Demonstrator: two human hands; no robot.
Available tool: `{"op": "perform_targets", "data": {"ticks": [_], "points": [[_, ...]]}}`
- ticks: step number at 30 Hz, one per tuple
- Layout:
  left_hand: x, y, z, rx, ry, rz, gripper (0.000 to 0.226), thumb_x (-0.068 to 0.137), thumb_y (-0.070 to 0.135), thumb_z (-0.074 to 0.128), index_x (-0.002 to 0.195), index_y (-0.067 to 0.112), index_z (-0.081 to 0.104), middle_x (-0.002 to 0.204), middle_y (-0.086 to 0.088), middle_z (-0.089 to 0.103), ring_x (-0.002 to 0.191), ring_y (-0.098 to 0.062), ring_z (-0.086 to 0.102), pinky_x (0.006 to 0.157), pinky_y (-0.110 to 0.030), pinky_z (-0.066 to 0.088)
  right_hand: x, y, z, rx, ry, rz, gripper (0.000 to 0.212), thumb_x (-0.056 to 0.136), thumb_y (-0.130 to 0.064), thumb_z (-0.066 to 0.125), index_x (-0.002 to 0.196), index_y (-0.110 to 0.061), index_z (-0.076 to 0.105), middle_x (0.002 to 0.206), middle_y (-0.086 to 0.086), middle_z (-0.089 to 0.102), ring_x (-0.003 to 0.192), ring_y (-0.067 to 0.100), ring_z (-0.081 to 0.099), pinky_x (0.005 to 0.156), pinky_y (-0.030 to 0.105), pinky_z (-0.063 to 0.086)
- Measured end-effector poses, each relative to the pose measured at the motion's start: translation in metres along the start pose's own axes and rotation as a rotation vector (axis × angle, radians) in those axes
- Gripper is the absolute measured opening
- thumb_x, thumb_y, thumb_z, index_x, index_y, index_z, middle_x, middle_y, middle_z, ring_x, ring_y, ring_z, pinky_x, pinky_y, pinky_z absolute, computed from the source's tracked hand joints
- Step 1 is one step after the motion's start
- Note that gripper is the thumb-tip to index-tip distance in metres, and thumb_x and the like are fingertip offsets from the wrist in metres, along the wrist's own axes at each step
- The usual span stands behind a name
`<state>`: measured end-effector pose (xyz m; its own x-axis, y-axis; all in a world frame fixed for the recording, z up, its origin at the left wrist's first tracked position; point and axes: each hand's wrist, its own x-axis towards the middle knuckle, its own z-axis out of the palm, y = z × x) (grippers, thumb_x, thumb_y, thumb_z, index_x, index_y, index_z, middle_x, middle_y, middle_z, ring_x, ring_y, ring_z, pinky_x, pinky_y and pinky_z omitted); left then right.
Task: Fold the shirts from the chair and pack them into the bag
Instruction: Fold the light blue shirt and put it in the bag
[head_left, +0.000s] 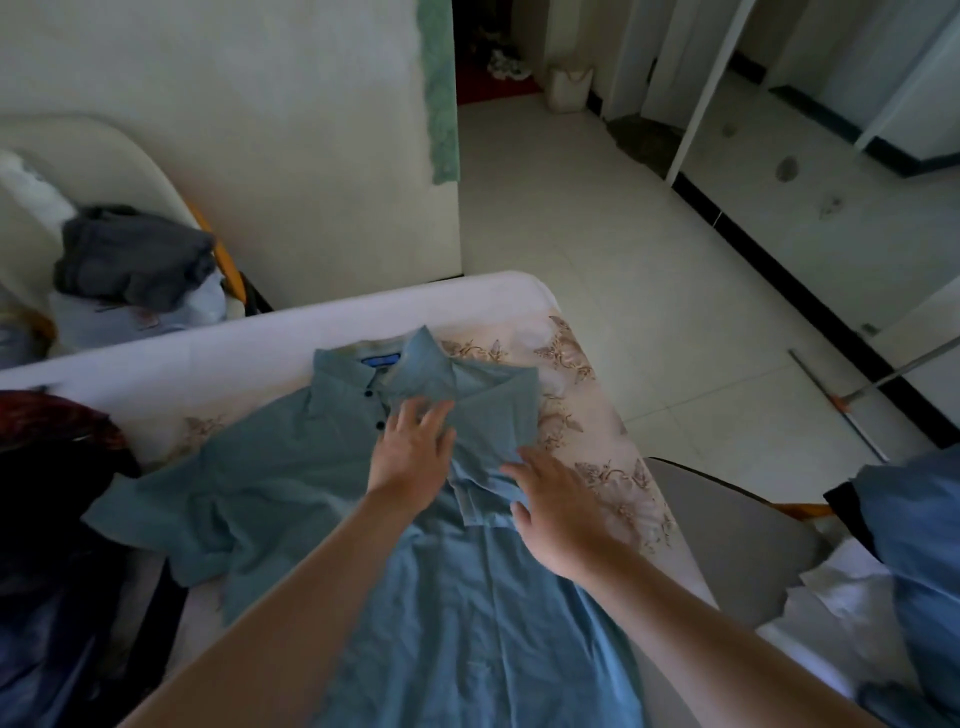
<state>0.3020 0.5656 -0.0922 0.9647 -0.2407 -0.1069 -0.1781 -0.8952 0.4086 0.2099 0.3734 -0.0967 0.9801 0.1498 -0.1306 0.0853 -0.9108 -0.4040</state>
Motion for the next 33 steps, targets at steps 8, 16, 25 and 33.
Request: {"op": "perform_targets", "data": {"ticks": [8, 16, 25, 33], "points": [[0.001, -0.022, 0.023, 0.371, -0.305, 0.137, 0.068, 0.101, 0.057, 0.025, 0.157, 0.03, -0.003, 0.165, -0.001, -0.011, 0.152, -0.024, -0.008, 0.123, -0.047, 0.002, 0.006, 0.001, 0.024, -0.413, -0.053, 0.094, 0.053, 0.095, -0.053, 0.039, 0.129, -0.018, 0.059, 0.148, 0.013, 0.046, 0.138, 0.035, 0.04, 0.113, 0.06, 0.029], [-0.053, -0.091, -0.032, 0.155, 0.103, -0.091, 0.044, 0.092, 0.019, 0.053, 0.136, 0.019, 0.051, 0.135, -0.004, 0.051, 0.124, -0.028, 0.047, 0.1, -0.041, 0.039, 0.072, -0.095, 0.037, -0.237, -0.083, -0.27, 0.03, 0.09, -0.029, 0.054, 0.115, -0.015, 0.064, 0.122, 0.012, 0.055, 0.115, 0.034, 0.054, 0.097, 0.046, 0.043], [-0.121, -0.215, -0.097, 0.577, 0.053, -0.442, 0.051, 0.098, 0.033, 0.044, 0.144, 0.017, 0.031, 0.146, -0.011, 0.034, 0.135, -0.033, 0.031, 0.11, -0.042, 0.026, 0.14, -0.253, 0.082, -0.299, -0.473, -0.528, 0.061, 0.105, -0.037, 0.034, 0.159, -0.023, 0.01, 0.167, 0.006, 0.002, 0.152, 0.025, 0.01, 0.121, 0.045, 0.017], [-0.127, -0.237, -0.13, 0.333, 0.319, -0.41, 0.046, 0.085, 0.015, 0.059, 0.131, 0.014, 0.052, 0.125, -0.005, 0.057, 0.111, -0.03, 0.052, 0.088, -0.04, 0.046, 0.185, -0.327, 0.09, -0.278, -0.283, -0.546, 0.062, 0.089, -0.026, 0.055, 0.147, -0.018, 0.035, 0.15, 0.01, 0.036, 0.132, 0.032, 0.043, 0.099, 0.042, 0.044]]}}
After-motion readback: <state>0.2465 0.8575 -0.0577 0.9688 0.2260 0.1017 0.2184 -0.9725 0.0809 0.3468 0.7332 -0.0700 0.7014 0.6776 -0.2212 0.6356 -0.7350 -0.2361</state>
